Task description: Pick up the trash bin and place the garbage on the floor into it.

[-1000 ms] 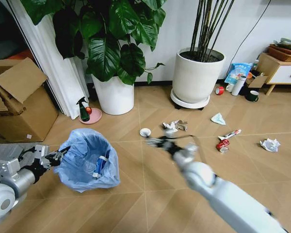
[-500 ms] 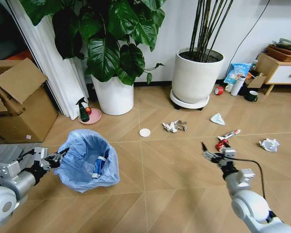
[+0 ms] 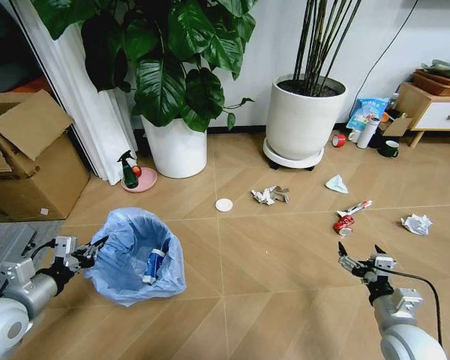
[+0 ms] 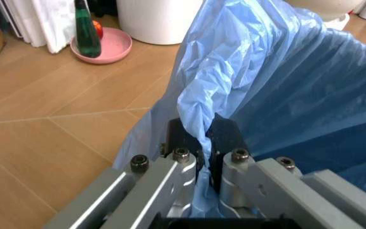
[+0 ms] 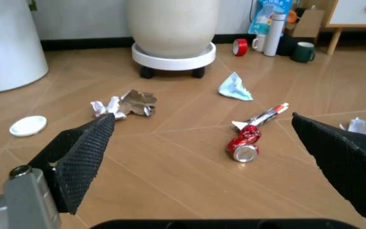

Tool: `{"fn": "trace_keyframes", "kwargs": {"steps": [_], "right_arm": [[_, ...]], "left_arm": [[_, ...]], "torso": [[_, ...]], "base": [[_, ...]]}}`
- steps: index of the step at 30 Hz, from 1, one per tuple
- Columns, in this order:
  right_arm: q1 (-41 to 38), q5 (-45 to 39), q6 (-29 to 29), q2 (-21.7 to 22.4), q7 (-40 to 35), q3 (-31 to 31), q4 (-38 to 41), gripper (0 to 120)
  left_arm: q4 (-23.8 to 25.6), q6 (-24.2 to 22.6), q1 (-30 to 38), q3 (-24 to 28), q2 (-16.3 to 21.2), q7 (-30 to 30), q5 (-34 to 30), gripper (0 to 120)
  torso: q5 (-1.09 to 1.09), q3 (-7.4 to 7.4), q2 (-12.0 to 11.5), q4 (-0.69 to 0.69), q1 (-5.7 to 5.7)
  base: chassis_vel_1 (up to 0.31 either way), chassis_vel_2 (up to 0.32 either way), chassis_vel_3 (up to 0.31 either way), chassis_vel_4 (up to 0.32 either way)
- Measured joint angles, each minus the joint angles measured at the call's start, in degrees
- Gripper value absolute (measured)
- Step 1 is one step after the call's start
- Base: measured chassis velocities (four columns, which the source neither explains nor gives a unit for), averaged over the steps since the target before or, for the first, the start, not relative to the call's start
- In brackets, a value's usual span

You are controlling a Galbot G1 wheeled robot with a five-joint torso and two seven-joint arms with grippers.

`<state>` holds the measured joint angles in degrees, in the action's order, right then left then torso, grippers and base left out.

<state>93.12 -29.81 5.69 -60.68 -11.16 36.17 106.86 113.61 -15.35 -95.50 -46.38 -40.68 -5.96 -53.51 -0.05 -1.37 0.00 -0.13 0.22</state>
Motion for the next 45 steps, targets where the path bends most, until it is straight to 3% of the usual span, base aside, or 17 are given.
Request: {"fn": "trace_keyframes", "kwargs": {"steps": [11, 34, 45], "right_arm": [[0.7, 0.9, 0.6, -2.5, 0.6, -0.7, 0.1, 100], [0.9, 2.5, 2.7, -3.2, 2.6, -1.1, -0.8, 100], [0.3, 2.6, 3.0, -2.3, 3.0, -1.2, -1.5, 100]], "left_arm": [[1.0, 0.1, -0.8, -0.3, -1.0, -0.1, 0.6, 0], [1.5, 0.2, -1.3, -0.1, -3.6, -0.3, 1.8, 0], [0.7, 0.2, -1.0, -0.5, -2.7, -0.3, 1.8, 0]], "torso": [[0.00, 0.00, 0.0, -0.01, 0.00], [0.00, 0.00, 0.0, -0.01, 0.01], [0.01, 0.00, 0.0, 0.00, 0.00]], "base": [[0.000, 0.000, 0.000, 0.000], [-0.017, 0.023, 0.021, -0.016], [-0.050, 0.041, 0.042, -0.042]]}}
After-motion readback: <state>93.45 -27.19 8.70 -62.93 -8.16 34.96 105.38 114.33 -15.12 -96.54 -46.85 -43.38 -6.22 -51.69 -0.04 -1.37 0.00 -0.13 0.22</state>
